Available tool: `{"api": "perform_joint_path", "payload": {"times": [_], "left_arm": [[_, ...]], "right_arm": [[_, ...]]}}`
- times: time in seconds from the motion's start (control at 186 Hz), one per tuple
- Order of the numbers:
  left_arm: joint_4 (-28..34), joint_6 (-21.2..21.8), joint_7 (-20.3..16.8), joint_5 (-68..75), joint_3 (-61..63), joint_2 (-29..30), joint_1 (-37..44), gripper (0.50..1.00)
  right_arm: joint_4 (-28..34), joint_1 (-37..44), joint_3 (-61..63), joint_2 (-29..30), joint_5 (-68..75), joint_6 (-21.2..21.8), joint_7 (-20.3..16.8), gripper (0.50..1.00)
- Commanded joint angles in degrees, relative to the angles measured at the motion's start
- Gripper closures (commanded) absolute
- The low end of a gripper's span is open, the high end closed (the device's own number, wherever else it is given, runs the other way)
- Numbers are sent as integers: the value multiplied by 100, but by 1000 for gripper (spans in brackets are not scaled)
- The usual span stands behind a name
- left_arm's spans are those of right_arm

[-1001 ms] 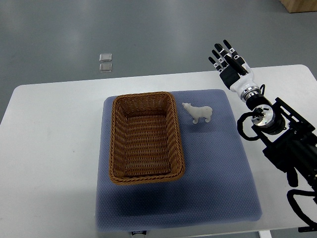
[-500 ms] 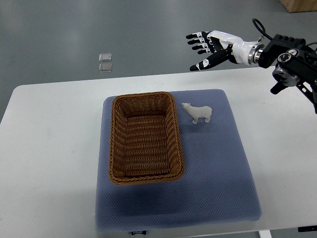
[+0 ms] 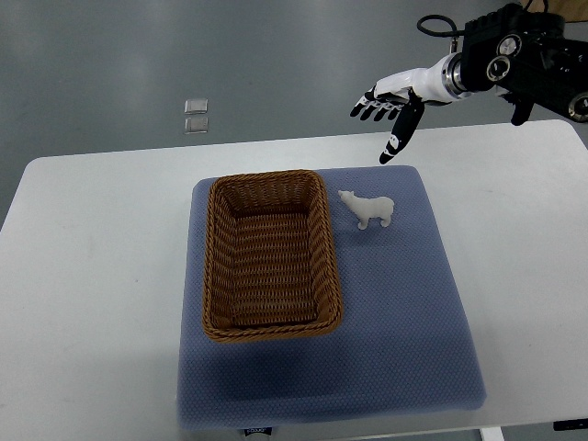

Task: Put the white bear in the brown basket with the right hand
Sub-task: 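Swing the right hand over the white polar bear figurine, fingers down, then lower the right hand and close its fingers around the polar bear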

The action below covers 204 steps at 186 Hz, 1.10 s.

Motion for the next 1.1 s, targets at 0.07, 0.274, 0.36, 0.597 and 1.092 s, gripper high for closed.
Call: {"api": "perform_joint_path", "payload": {"times": [0.07, 0.274, 0.36, 0.597, 1.092], "left_arm": [[41, 2, 0, -5, -4, 0, 1, 500], [41, 2, 0, -5, 5, 0, 1, 500], [32, 2, 0, -5, 5, 0, 1, 500], [41, 2, 0, -5, 5, 0, 1, 500], [50, 2, 0, -5, 5, 0, 1, 500]], "right_arm": [[1, -303, -13, 163, -75, -116, 8, 579], [1, -558, -22, 242, -145, -291, 8, 583], [1, -602, -22, 294, -145, -353, 8, 585], [-8, -813, -22, 435, -172, -494, 17, 589], [-52, -1208, -22, 593, -620, -863, 52, 666]]}}
